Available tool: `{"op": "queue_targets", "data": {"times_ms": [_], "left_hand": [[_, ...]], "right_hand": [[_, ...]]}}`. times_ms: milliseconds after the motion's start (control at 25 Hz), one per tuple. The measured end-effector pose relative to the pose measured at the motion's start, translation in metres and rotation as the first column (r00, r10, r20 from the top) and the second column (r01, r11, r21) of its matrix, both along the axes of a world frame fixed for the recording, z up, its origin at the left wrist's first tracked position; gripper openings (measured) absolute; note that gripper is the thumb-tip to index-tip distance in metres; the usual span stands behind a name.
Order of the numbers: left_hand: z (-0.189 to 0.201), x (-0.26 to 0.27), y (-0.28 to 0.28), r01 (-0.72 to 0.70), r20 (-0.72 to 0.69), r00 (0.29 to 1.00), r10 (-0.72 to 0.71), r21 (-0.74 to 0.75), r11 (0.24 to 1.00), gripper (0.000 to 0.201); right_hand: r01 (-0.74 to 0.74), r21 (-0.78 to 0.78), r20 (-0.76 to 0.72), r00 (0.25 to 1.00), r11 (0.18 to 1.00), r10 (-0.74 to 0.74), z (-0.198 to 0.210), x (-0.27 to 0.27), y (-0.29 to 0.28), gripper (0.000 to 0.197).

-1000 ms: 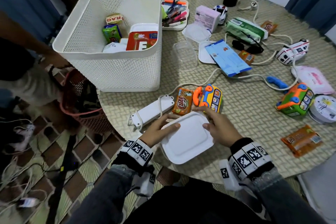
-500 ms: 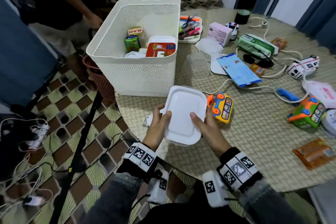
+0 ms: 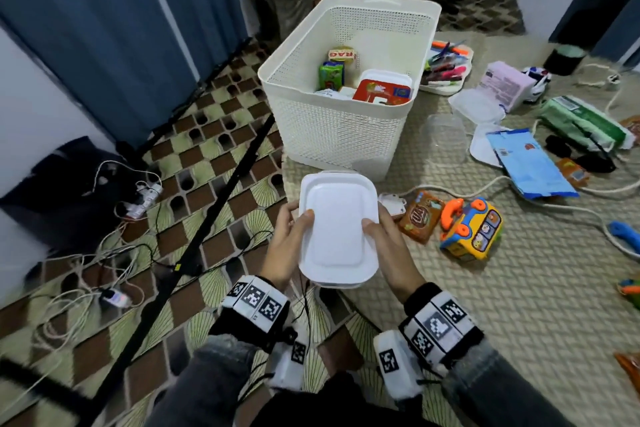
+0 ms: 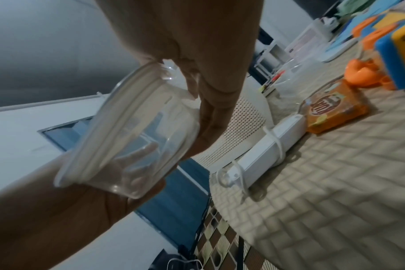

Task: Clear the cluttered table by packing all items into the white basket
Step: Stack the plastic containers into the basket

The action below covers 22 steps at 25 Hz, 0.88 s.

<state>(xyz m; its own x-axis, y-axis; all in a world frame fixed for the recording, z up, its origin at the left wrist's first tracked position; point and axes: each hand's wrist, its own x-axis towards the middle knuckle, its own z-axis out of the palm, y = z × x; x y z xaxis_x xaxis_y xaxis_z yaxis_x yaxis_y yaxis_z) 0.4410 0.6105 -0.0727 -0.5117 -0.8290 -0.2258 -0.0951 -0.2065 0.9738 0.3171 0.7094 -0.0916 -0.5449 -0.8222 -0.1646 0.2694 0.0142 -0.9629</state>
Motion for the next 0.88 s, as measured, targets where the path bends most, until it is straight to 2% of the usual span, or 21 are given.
{"op": "queue_targets", "data": {"times_ms": [160, 440, 600, 760, 880], "left_hand": [[0.008, 0.027, -0.005, -0.087, -0.004, 0.996, 0.087, -0.038, 0.996, 0.015], [0.006, 0.066, -0.064, -0.255, -0.007, 0.967, 0.255, -0.071, 0.964, 0.015], [0.008, 0.084, -0.12, -0.296, -0.013, 0.955, 0.295, -0.067, 0.953, 0.013], [0.018, 0.105, -0.19, -0.323, 0.003, 0.945, 0.327, -0.163, 0.932, 0.013], [0.032, 0.127, -0.242, -0.347, -0.004, 0.935, 0.354, -0.218, 0.912, 0.013]], "right_hand": [[-0.113, 0.018, -0.077, 0.99, 0.993, 0.114, 0.004, 0.014, -0.019, 0.028], [-0.243, 0.026, -0.172, 0.954, 0.97, 0.244, 0.013, 0.031, -0.092, 0.033], [-0.307, 0.021, -0.192, 0.933, 0.952, 0.305, 0.014, 0.043, -0.157, 0.03], [-0.32, 0.008, -0.215, 0.925, 0.947, 0.315, 0.017, 0.065, -0.232, 0.023], [-0.322, -0.012, -0.24, 0.92, 0.947, 0.31, 0.027, 0.088, -0.288, 0.025]]}}
